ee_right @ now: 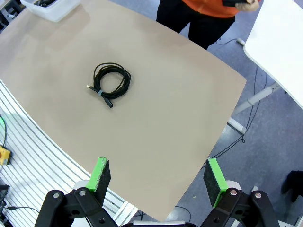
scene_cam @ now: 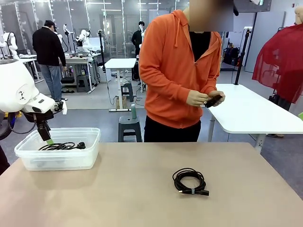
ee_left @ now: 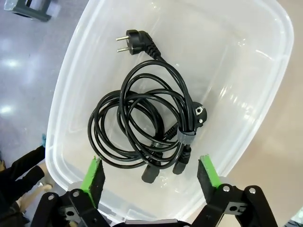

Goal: Organize and store the cables.
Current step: Place the Power Cable into the Organizing box, then place the USB Extension Cable into the Organizing box.

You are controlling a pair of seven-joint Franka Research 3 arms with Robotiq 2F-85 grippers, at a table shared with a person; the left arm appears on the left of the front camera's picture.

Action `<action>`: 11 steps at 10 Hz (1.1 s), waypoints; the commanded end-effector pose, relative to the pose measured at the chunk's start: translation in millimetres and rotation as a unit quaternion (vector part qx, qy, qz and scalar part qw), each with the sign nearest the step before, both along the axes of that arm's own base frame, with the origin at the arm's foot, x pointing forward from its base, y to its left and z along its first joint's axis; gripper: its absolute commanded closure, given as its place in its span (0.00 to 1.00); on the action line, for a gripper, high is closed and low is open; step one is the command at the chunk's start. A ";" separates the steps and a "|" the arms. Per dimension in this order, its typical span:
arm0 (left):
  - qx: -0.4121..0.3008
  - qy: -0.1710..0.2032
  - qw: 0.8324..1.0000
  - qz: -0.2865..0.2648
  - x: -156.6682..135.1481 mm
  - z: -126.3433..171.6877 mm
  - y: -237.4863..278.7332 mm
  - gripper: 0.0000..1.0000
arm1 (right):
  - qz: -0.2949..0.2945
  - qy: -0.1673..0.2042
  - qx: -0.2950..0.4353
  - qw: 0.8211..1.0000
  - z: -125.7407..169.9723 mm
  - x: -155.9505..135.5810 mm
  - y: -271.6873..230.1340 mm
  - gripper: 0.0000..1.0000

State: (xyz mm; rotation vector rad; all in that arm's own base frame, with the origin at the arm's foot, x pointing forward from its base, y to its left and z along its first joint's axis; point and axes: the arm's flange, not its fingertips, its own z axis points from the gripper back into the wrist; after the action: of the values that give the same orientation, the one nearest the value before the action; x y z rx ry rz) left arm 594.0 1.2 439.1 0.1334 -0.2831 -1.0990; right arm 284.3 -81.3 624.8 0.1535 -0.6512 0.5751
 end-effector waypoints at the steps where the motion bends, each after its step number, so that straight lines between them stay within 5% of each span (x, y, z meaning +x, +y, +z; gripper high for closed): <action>1: 0.003 -0.002 1.000 -0.002 1.4 -1.5 -0.4 0.12 | 0.001 0.000 -0.001 1.000 -0.6 -1.2 -1.0 0.00; 11: 0.003 -0.002 1.000 -0.002 1.4 -1.5 -0.4 0.12 | 0.001 0.000 -0.001 1.000 -0.6 -1.2 -1.0 0.00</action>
State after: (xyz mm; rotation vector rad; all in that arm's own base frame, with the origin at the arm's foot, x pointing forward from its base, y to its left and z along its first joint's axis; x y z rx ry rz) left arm 594.1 -1.1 438.3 0.1323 -0.2820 -1.1037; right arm 284.3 -81.3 624.8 0.1535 -0.6512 0.5751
